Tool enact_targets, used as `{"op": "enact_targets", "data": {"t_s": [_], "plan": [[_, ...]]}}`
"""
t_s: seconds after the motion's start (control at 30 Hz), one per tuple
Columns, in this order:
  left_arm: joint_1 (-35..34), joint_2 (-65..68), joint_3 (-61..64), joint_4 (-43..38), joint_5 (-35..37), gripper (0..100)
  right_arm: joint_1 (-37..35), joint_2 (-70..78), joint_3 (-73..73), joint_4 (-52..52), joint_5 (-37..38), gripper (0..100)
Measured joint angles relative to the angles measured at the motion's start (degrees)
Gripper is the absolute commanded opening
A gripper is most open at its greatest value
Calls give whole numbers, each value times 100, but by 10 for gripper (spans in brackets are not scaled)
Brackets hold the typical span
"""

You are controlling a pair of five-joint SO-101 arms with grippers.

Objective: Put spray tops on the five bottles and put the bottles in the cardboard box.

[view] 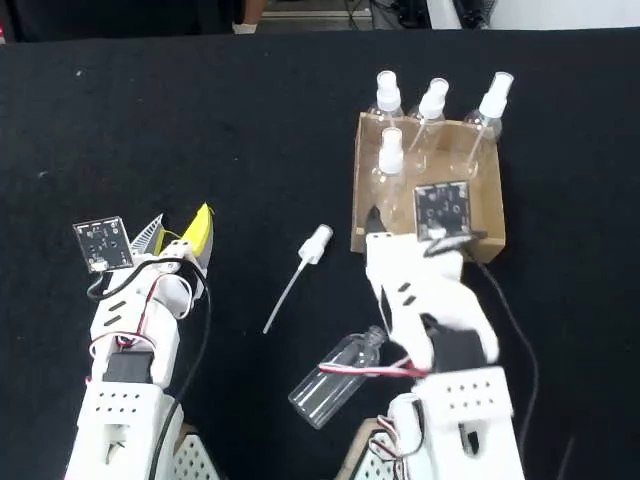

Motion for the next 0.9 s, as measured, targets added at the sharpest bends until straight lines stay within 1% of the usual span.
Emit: {"op": "enact_targets", "data": {"t_s": [0.13,0.27,0.33,0.4,0.5,0.53,0.6,0.7,0.9], "plan": [[0,0,0,0,0,230,0,-738,-9,1002,0,208],[0,0,0,0,0,230,-26,-967,-9,1837,0,210],[0,0,0,0,0,230,-229,-967,-9,2136,18,214],[0,0,0,0,0,230,-396,-905,-9,2347,18,253],[0,0,0,0,0,230,-668,-580,-9,2444,9,331],[0,0,0,0,0,230,-826,-413,-9,2453,9,339],[0,0,0,0,0,230,-1116,-35,-35,2549,26,339],[0,0,0,0,0,230,-1582,633,-448,2813,246,340],[0,0,0,0,0,230,-1732,1908,-1459,3736,229,343]]}}
